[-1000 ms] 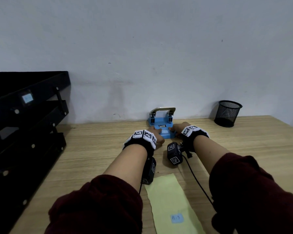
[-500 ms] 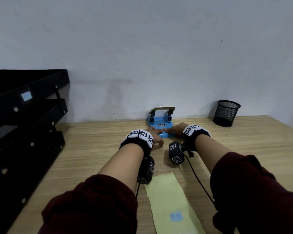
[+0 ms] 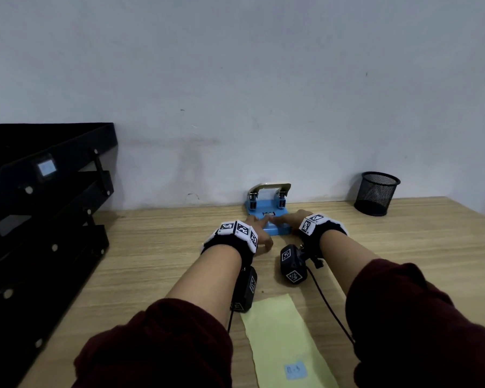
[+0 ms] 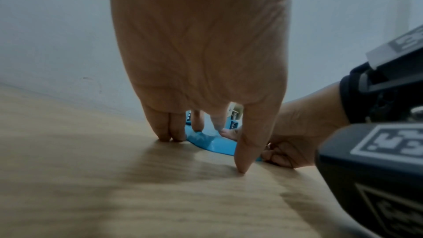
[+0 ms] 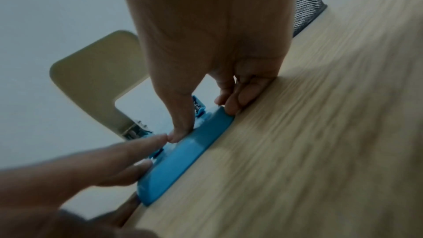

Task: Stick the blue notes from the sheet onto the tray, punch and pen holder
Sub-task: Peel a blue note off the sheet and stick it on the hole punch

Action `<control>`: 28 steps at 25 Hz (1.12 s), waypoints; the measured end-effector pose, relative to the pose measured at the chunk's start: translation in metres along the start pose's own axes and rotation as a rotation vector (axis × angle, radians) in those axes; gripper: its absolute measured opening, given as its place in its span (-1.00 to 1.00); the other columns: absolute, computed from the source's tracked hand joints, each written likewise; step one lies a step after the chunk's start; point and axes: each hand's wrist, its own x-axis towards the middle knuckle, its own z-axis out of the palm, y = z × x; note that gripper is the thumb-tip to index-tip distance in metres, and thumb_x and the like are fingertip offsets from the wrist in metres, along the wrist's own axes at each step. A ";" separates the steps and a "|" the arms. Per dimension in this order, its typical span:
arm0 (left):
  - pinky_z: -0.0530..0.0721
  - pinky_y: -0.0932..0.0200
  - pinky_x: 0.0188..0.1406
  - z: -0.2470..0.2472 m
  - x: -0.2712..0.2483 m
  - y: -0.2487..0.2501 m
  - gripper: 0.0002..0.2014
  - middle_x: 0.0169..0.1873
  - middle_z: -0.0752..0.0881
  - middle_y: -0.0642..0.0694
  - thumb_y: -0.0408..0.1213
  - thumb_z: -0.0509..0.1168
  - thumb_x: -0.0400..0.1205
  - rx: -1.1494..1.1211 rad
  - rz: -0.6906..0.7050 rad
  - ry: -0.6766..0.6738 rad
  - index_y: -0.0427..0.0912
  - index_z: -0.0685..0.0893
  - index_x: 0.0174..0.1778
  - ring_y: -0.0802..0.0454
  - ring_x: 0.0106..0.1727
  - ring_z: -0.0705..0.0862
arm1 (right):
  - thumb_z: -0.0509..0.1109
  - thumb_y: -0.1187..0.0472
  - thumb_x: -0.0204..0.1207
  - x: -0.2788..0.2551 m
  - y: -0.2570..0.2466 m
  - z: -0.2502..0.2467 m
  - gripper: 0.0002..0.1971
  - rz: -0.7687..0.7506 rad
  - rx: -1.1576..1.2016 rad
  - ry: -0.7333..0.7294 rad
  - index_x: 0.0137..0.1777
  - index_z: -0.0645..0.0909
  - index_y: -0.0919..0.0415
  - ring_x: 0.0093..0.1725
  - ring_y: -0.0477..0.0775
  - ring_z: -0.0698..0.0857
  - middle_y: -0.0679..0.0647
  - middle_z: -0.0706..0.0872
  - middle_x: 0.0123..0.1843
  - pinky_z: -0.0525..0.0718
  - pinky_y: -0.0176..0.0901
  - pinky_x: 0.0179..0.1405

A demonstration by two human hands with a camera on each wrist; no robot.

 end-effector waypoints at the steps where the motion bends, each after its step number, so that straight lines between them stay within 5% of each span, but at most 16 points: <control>1: 0.46 -0.15 0.46 0.000 0.001 0.001 -0.12 0.59 0.18 -0.32 -0.15 0.36 0.51 0.026 -0.005 -0.007 0.02 0.02 0.69 -0.33 0.57 0.31 | 0.41 -0.32 0.34 -0.001 -0.001 0.000 -0.13 -0.003 -0.074 0.026 0.53 0.40 0.25 0.41 0.26 0.55 0.24 0.53 0.48 0.53 0.01 0.36; 7: 0.44 -0.04 0.43 -0.001 0.002 0.001 -0.25 0.54 0.27 -0.27 -0.16 0.34 0.52 0.029 -0.017 0.024 -0.06 0.23 0.64 -0.27 0.53 0.38 | 0.20 -0.08 0.64 -0.007 -0.009 0.002 -0.46 -0.073 -0.163 -0.012 0.46 0.44 0.31 0.47 0.24 0.50 0.27 0.48 0.53 0.45 -0.03 0.45; 11: 0.43 -0.04 0.40 0.004 0.002 0.001 -0.27 0.52 0.29 -0.21 -0.16 0.36 0.49 -0.030 -0.037 0.061 -0.06 0.27 0.60 -0.24 0.52 0.39 | 0.09 0.02 0.71 -0.004 -0.011 0.000 -0.54 -0.104 -0.217 0.005 0.37 0.47 0.39 0.47 0.25 0.52 0.32 0.52 0.50 0.41 -0.11 0.10; 15: 0.46 0.00 0.38 0.002 -0.001 -0.001 -0.27 0.54 0.27 -0.22 -0.19 0.38 0.51 -0.127 -0.023 0.051 -0.09 0.26 0.60 -0.22 0.51 0.40 | 0.12 0.10 0.69 0.006 -0.004 0.003 -0.53 -0.118 -0.153 0.016 0.45 0.43 0.44 0.45 0.30 0.53 0.37 0.53 0.47 0.51 -0.02 0.28; 18: 0.41 -0.05 0.45 0.001 -0.006 -0.001 -0.21 0.61 0.18 -0.24 -0.18 0.38 0.51 -0.162 -0.007 0.025 0.01 0.16 0.64 -0.26 0.57 0.33 | 0.44 -0.35 0.23 0.009 0.005 0.003 -0.08 -0.045 0.003 -0.009 0.48 0.43 0.26 0.33 0.31 0.61 0.30 0.59 0.41 0.60 0.07 0.34; 21: 0.44 -0.06 0.42 0.000 -0.008 0.002 -0.28 0.56 0.23 -0.26 -0.17 0.38 0.51 -0.101 0.002 0.015 -0.03 0.26 0.60 -0.26 0.54 0.35 | 0.48 -0.49 -0.22 0.019 0.009 -0.001 0.19 -0.055 -0.100 -0.026 0.42 0.49 0.22 0.20 0.26 0.67 0.23 0.66 0.31 0.65 0.07 0.27; 28: 0.46 0.00 0.35 0.003 -0.003 -0.001 -0.37 0.48 0.32 -0.26 -0.22 0.38 0.53 -0.091 0.027 0.054 -0.11 0.36 0.52 -0.23 0.48 0.41 | 0.43 -0.28 0.35 0.013 0.004 -0.004 -0.22 -0.047 -0.208 -0.006 0.42 0.50 0.26 0.28 0.21 0.62 0.21 0.62 0.37 0.58 -0.02 0.29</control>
